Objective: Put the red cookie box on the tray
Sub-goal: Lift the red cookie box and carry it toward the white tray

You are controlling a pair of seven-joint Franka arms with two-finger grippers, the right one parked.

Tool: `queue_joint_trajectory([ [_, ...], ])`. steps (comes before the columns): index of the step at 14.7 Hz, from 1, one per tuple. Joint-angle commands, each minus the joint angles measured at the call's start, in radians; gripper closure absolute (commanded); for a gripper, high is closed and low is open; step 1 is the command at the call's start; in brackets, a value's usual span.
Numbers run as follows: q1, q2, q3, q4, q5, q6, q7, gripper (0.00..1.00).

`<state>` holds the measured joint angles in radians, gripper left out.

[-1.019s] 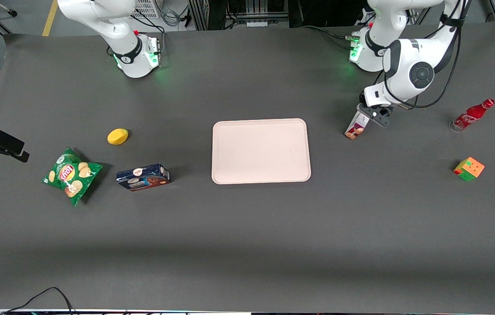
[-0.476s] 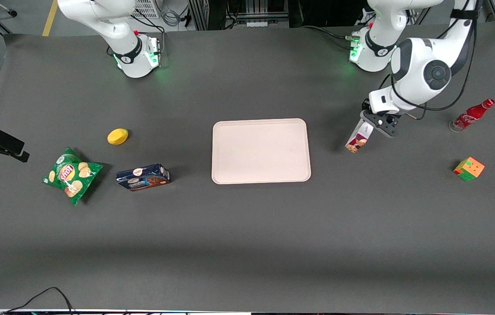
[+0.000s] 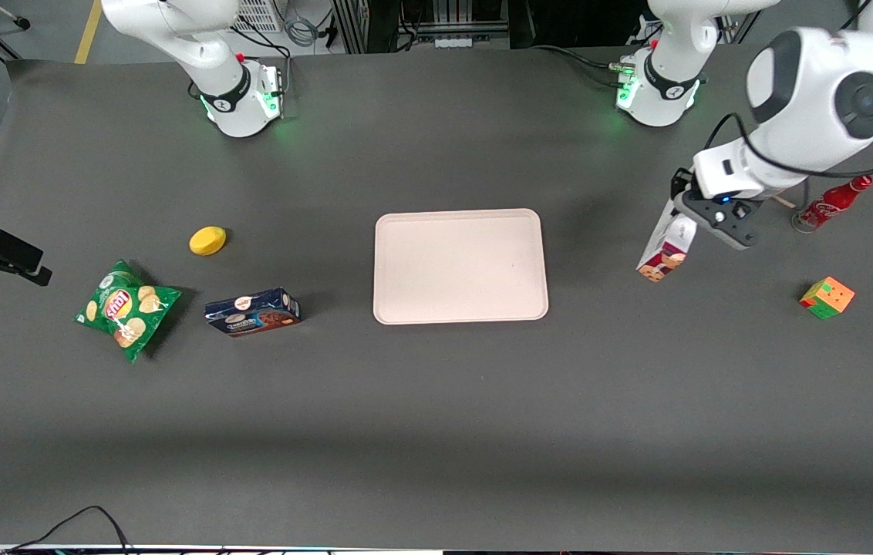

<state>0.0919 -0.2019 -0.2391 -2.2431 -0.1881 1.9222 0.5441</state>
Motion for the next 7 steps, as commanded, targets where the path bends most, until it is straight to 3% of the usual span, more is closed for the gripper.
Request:
queue_joint_trajectory([
  [1,0.011,0.005,-0.006,0.207,0.033,-0.207,-0.058,1.0],
  [5,0.011,0.016,-0.012,0.266,0.044,-0.247,-0.149,1.0],
  [7,0.002,0.03,-0.06,0.293,0.045,-0.25,-0.278,1.0],
])
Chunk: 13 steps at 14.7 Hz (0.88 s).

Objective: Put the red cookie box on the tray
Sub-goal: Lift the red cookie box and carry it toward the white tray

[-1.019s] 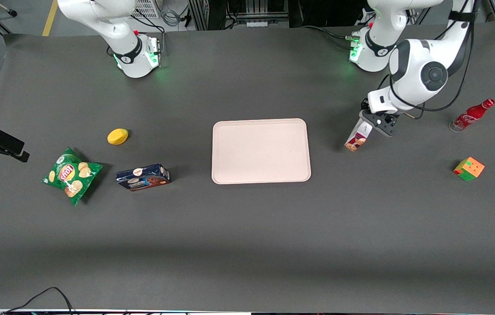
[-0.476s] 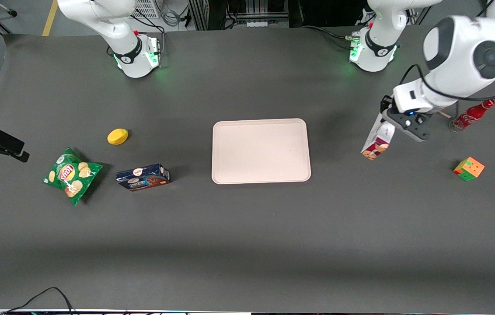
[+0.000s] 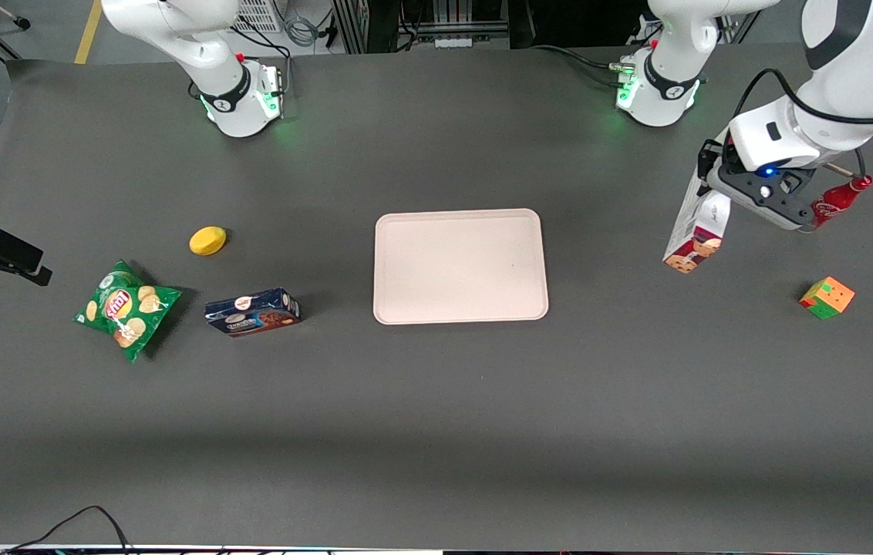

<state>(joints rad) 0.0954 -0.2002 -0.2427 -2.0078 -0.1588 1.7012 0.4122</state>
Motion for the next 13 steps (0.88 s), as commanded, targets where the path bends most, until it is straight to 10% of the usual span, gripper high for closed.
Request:
queue_joint_trajectory([
  [1,0.0,0.034,-0.107,0.069,0.016,-0.028,-0.23,1.0],
  [7,-0.003,0.163,-0.401,0.153,0.016,0.032,-0.819,1.0],
  [13,-0.014,0.231,-0.524,-0.036,0.047,0.416,-1.004,1.0],
])
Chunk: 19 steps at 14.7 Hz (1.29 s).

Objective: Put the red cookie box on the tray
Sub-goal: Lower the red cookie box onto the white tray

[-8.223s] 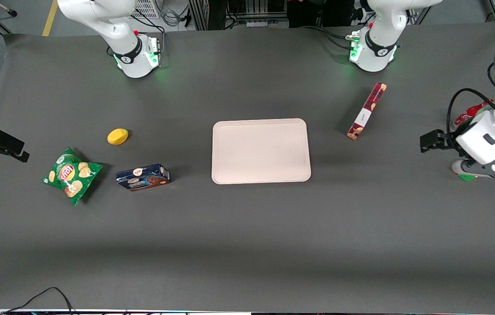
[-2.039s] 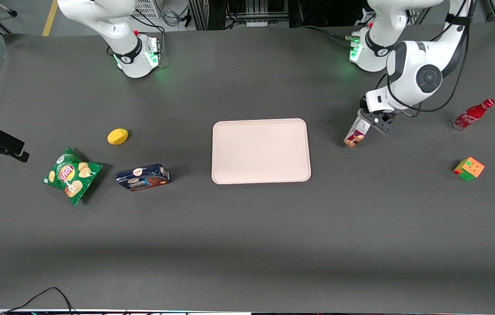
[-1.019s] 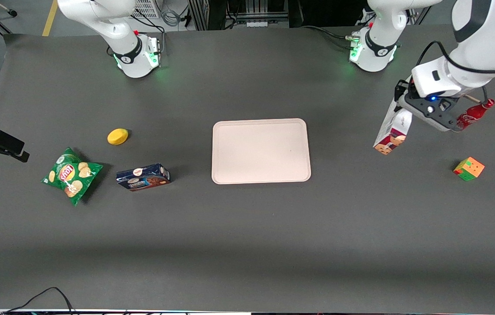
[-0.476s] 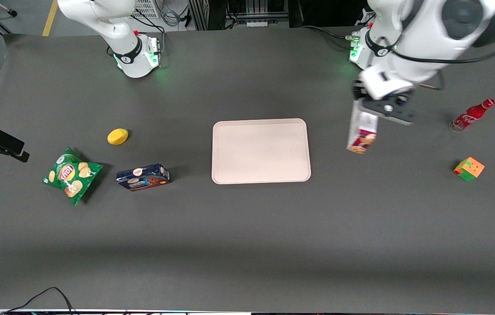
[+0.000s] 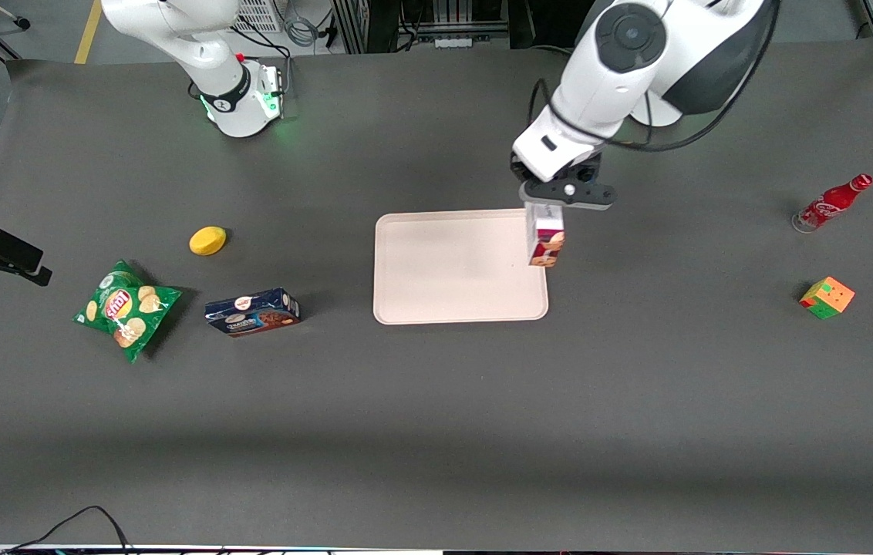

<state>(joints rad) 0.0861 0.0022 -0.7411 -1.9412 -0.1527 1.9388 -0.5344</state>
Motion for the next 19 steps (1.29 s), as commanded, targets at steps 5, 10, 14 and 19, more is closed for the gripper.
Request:
queue_joint_trajectory([
  [5,-0.022,0.157,-0.043,-0.209,0.221,0.38,-0.235,1.0],
  [10,-0.045,0.337,-0.043,-0.209,0.393,0.502,-0.429,1.0],
  [14,-0.055,0.424,-0.043,-0.199,0.519,0.509,-0.463,1.0],
  [19,-0.052,0.502,-0.034,-0.199,0.536,0.517,-0.486,1.0],
])
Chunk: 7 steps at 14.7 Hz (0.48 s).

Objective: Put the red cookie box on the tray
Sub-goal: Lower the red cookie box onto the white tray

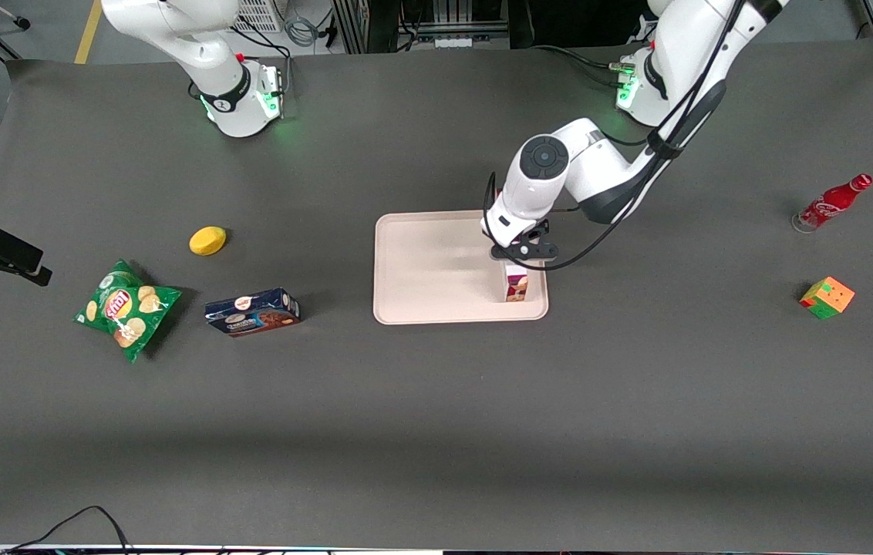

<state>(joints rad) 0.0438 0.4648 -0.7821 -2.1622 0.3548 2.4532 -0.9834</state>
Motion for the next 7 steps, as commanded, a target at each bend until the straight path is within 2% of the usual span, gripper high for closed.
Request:
queue_joint_trajectory([
  [1,-0.01,0.047,0.009,0.022,0.029,0.0,-0.038,1.0],
  [4,-0.007,0.075,0.015,0.027,0.042,0.003,-0.037,1.0],
  [5,-0.007,0.078,0.027,0.031,0.053,0.003,-0.037,0.87],
  [6,-0.007,0.081,0.029,0.041,0.053,0.003,-0.034,0.79],
  [7,-0.007,0.087,0.03,0.057,0.055,-0.009,-0.032,0.8],
])
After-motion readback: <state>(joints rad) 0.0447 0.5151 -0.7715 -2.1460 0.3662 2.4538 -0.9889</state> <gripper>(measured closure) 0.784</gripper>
